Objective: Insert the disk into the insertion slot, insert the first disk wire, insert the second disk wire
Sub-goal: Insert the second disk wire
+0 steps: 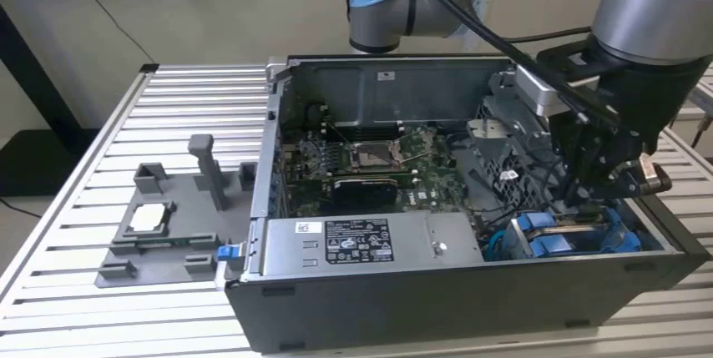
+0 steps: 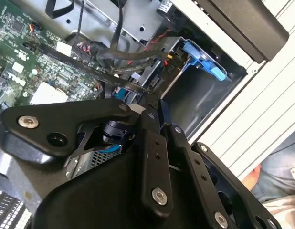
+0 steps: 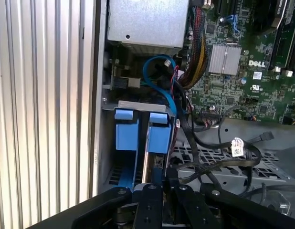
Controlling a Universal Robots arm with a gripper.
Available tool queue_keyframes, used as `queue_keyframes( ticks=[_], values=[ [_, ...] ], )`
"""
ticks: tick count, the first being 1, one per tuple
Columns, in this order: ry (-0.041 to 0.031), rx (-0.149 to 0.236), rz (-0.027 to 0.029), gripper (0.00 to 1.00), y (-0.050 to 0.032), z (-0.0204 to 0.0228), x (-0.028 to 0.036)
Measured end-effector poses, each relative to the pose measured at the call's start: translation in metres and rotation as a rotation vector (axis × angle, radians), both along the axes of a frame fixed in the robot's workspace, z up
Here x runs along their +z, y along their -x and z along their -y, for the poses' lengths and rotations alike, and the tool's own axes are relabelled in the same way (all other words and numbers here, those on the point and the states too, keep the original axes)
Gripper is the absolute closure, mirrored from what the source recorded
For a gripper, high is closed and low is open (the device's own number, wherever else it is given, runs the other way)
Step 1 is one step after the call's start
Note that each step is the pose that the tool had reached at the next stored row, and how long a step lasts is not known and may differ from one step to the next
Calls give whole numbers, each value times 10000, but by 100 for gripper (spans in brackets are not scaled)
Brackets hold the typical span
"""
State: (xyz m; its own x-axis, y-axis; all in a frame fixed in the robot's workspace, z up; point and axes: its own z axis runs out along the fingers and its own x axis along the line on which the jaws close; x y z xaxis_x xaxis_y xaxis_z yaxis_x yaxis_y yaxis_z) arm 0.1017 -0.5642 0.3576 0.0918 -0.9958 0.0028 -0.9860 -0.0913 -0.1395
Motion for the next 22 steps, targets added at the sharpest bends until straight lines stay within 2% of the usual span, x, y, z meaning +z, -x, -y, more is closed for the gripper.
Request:
queue_keyframes(
  ticks=[1, 2, 5, 6, 7, 10, 12, 16, 18, 22],
  values=[
    [0, 0, -57, 84, -9, 5, -7],
    [-18, -4, -69, 84, -14, 8, -17],
    [-140, -86, -70, 84, -17, 12, -42],
    [-156, -104, -73, 84, -19, 15, -45],
    [-156, -108, -103, 84, -24, 22, -46],
    [-158, -112, -249, 84, -57, 38, -52],
    [-176, -112, -301, 84, -83, 42, -59],
    [-303, -121, -340, 84, -113, 45, -80],
    [-323, -153, -373, 84, -116, 46, -95],
    [-343, -299, -377, 84, -124, 46, -118]
  ],
)
